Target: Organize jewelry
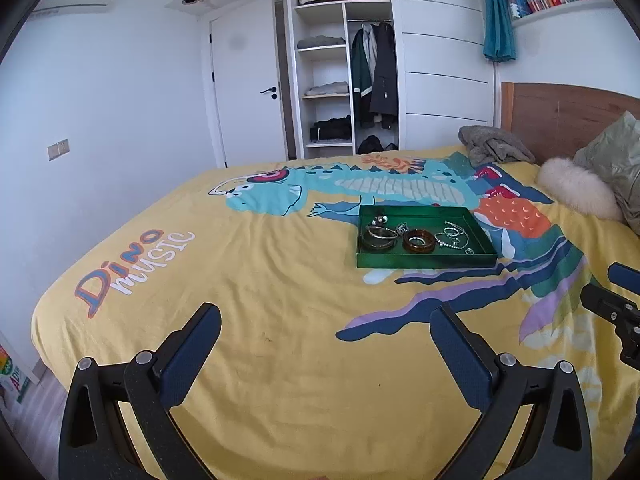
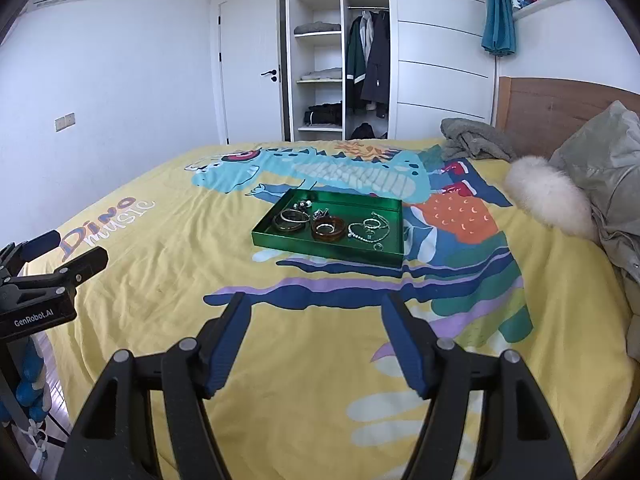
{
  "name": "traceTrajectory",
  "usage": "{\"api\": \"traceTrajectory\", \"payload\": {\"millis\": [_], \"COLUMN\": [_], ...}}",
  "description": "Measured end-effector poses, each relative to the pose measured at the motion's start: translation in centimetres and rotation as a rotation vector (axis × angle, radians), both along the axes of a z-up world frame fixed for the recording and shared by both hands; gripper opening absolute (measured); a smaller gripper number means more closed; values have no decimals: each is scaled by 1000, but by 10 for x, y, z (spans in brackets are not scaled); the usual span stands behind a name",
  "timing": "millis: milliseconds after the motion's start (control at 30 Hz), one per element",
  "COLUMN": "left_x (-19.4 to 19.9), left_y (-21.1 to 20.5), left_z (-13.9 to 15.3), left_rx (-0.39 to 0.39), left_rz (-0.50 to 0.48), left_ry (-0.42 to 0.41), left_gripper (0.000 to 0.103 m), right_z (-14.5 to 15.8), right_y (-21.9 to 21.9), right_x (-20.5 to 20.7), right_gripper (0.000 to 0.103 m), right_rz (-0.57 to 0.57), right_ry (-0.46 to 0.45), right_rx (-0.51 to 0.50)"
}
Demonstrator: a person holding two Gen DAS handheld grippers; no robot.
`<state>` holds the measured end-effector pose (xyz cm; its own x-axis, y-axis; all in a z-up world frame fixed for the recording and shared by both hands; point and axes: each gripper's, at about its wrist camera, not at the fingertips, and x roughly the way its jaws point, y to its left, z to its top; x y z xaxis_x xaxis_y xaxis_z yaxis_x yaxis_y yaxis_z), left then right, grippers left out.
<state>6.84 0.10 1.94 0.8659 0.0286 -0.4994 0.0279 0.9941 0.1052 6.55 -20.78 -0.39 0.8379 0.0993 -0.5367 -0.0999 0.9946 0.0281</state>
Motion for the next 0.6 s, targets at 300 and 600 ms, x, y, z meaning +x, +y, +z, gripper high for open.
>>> {"api": "traceTrajectory", "payload": {"millis": [300,600], "left_x": [-16,-19], "left_y": [-8,-11], "left_z": [-10,-13], "left_rx": [26,34], "left_rz": [-24,-30], "left_ry": [0,-11], "left_gripper": [103,103], "right_z": [-6,-16], "right_y": [-1,-3], "right_x": [-16,-22], "right_gripper": [66,77], "right_rz": [-19,-28], "right_ry": [-13,-48], "right_rx": [-9,-12]}}
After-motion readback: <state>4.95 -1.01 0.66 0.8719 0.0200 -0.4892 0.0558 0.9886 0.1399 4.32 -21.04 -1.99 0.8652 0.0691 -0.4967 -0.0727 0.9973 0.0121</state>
